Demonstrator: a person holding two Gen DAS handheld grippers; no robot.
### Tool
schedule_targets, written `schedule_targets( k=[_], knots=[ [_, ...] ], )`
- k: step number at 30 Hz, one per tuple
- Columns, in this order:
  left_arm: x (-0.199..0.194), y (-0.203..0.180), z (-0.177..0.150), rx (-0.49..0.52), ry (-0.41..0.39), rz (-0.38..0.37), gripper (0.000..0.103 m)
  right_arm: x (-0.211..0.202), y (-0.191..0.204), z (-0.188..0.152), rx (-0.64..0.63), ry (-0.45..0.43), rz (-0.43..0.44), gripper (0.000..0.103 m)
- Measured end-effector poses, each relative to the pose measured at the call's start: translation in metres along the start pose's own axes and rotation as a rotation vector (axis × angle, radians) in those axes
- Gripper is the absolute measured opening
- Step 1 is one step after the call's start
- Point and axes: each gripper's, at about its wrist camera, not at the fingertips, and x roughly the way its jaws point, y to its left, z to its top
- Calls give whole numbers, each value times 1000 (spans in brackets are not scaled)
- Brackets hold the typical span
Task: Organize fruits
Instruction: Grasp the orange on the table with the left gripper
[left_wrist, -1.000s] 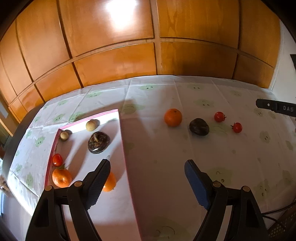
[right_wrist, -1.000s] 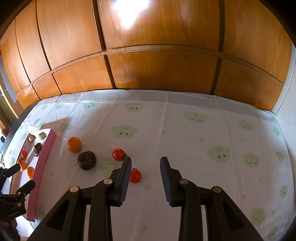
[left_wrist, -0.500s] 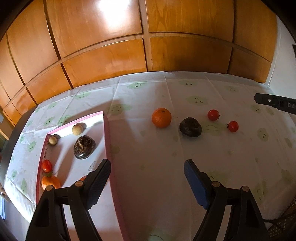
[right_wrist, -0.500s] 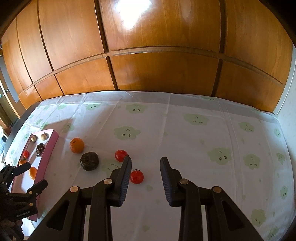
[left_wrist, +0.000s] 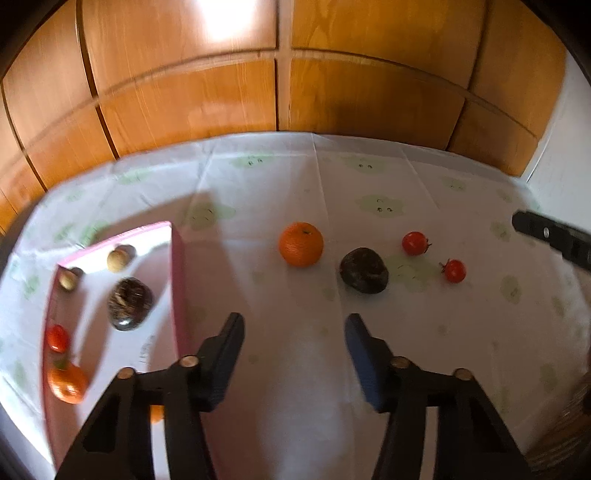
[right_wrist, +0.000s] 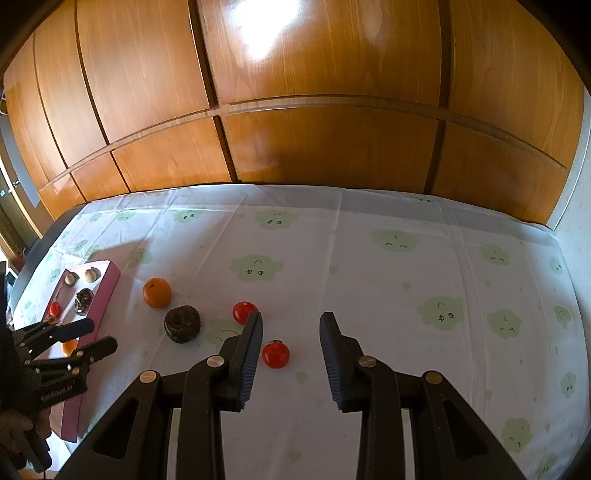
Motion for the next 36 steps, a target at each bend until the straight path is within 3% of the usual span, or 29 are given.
schedule_targets(
  k=[6,21,25,30,36],
  knots=[
    [14,4,14,-45,28,-26,46,-2,0,0,6,-3,7,32],
    [78,-2,64,-95,90,-11,49,-5,-10,4,57,-18,15,32],
    [97,4,63,-135,126,-31,40,-14,-28,7,141,-71,-7,32],
    [83,6,51,-137,96,-39,40,-8,-59,6,297,-40,17,32],
    [39,-2,22,-68,30,-46,40,6,-59,0,315,28,30,32]
  ],
)
